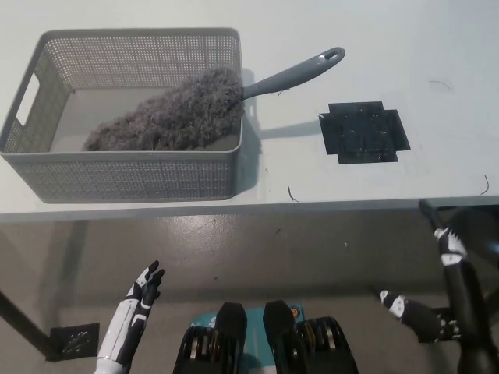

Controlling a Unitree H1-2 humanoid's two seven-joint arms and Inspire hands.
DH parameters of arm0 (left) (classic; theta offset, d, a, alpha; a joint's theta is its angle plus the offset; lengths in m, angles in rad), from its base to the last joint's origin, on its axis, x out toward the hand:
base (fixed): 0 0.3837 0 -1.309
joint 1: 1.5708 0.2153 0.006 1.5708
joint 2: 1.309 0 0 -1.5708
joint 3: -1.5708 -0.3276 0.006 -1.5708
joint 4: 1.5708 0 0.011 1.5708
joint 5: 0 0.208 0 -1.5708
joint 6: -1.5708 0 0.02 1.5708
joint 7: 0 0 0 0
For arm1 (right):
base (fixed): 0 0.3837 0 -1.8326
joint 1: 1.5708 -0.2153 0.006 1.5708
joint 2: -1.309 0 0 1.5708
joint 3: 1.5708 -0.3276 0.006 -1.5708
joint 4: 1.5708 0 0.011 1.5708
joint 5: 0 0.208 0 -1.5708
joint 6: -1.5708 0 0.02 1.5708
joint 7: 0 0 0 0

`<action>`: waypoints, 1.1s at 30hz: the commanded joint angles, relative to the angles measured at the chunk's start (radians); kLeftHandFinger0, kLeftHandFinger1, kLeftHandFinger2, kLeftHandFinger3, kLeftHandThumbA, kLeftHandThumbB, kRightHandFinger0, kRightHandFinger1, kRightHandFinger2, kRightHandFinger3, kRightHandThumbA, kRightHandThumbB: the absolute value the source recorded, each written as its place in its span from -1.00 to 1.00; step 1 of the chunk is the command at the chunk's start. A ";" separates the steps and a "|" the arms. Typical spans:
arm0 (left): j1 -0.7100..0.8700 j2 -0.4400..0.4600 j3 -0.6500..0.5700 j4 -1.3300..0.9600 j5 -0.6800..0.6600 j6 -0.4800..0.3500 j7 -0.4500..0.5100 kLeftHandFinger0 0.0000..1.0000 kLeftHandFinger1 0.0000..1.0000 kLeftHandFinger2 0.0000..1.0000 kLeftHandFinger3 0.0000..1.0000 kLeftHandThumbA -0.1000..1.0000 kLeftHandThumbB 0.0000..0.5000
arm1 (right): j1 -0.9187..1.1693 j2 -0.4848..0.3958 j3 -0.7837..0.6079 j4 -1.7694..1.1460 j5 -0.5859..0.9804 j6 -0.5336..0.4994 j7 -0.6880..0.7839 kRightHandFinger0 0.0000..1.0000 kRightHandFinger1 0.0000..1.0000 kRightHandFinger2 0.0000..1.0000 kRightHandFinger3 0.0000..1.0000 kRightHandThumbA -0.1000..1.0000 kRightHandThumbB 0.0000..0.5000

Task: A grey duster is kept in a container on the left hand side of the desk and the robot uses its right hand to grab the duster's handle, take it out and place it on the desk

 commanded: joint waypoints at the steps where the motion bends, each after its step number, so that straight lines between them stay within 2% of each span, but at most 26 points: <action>1: -0.019 0.015 -0.016 -0.009 0.040 -0.124 0.017 1.00 1.00 1.00 1.00 1.00 -0.88 | -0.237 -0.023 -0.071 -0.532 -0.427 0.198 0.361 1.00 1.00 1.00 1.00 1.00 1.00; 3: -0.019 0.014 -0.016 -0.011 0.042 -0.121 0.019 1.00 1.00 1.00 1.00 1.00 -0.88 | -0.288 -0.021 -0.065 -0.540 -0.450 0.218 0.414 1.00 1.00 1.00 1.00 0.90 1.00; 4: -0.018 0.016 -0.017 -0.014 0.043 -0.116 0.017 1.00 1.00 1.00 1.00 1.00 -0.87 | -0.339 -0.016 -0.055 -0.531 -0.462 0.236 0.445 1.00 1.00 1.00 1.00 0.74 1.00; 9: -0.021 0.017 -0.018 -0.004 0.037 -0.128 0.017 1.00 1.00 1.00 1.00 1.00 -0.88 | -0.450 -0.006 -0.029 -0.480 -0.524 0.262 0.512 1.00 1.00 1.00 1.00 0.66 1.00; 12: -0.018 0.018 -0.020 -0.010 0.034 -0.122 0.013 1.00 1.00 1.00 1.00 1.00 -0.89 | -0.525 0.006 0.010 -0.392 -0.594 0.274 0.550 1.00 1.00 1.00 1.00 0.53 1.00; 17: -0.015 0.021 -0.023 -0.018 0.038 -0.114 0.013 1.00 1.00 1.00 1.00 1.00 -0.87 | -0.587 0.017 0.037 -0.309 -0.651 0.293 0.571 1.00 1.00 1.00 1.00 0.51 1.00; 27: -0.018 0.021 -0.023 -0.013 0.033 -0.131 0.011 1.00 1.00 1.00 1.00 1.00 -0.90 | -0.732 0.000 0.102 -0.025 -0.712 0.346 0.553 1.00 1.00 1.00 1.00 0.77 1.00; 30: -0.018 0.023 -0.023 -0.017 0.039 -0.123 0.010 1.00 1.00 1.00 1.00 1.00 -0.84 | -0.761 0.003 0.117 0.059 -0.723 0.377 0.549 1.00 1.00 1.00 1.00 0.78 1.00; 33: -0.019 0.025 -0.024 -0.013 0.039 -0.131 0.008 1.00 1.00 1.00 1.00 1.00 -0.87 | -0.780 0.006 0.129 0.125 -0.723 0.407 0.546 1.00 1.00 1.00 1.00 0.74 1.00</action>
